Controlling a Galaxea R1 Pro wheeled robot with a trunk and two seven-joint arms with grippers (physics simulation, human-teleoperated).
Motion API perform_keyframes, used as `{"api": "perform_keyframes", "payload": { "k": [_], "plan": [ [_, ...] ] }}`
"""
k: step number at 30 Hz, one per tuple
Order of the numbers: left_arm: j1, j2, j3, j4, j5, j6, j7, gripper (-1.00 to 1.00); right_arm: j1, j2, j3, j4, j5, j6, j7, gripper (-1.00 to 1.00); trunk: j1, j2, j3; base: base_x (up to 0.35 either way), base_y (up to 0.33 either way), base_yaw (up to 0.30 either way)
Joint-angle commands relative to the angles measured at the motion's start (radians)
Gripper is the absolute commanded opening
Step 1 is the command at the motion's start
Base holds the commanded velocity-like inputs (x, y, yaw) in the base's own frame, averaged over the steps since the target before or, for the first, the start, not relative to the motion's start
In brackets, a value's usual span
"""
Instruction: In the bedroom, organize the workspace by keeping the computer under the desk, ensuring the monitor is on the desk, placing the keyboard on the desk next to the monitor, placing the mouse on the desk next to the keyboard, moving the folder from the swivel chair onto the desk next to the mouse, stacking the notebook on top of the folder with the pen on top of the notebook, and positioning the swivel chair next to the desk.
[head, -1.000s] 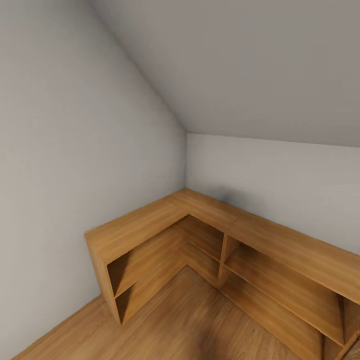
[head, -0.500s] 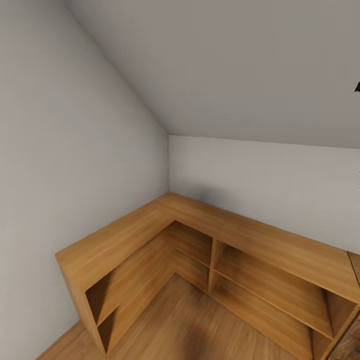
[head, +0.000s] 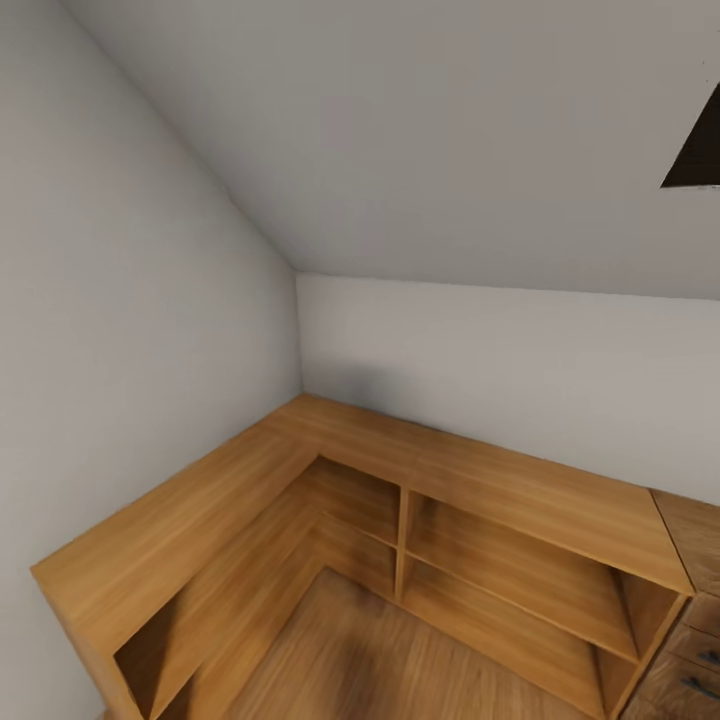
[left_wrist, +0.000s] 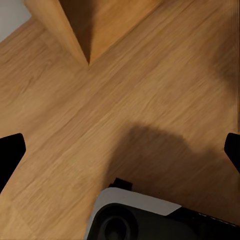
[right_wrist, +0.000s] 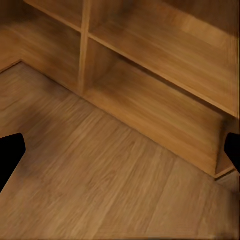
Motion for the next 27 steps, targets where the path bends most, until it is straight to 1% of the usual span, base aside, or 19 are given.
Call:
{"api": "perform_keyframes", "payload": {
  "k": [1, 27],
  "plan": [
    [0.0, 0.001, -0.008, -0.002, 0.01, -0.004, 0.007, 1.0, -0.001, 0.001, 0.008, 0.001, -0.003, -0.002, -0.006, 1.0, 0.0, -0.001, -0.001, 0.036, 0.009, -0.285],
    [0.0, 0.001, -0.007, -0.001, 0.01, -0.006, 0.007, 1.0, -0.001, 0.001, 0.011, 0.001, -0.003, -0.002, -0.006, 1.0, 0.0, -0.001, 0.008, 0.004, 0.001, -0.293]
  ]
}}
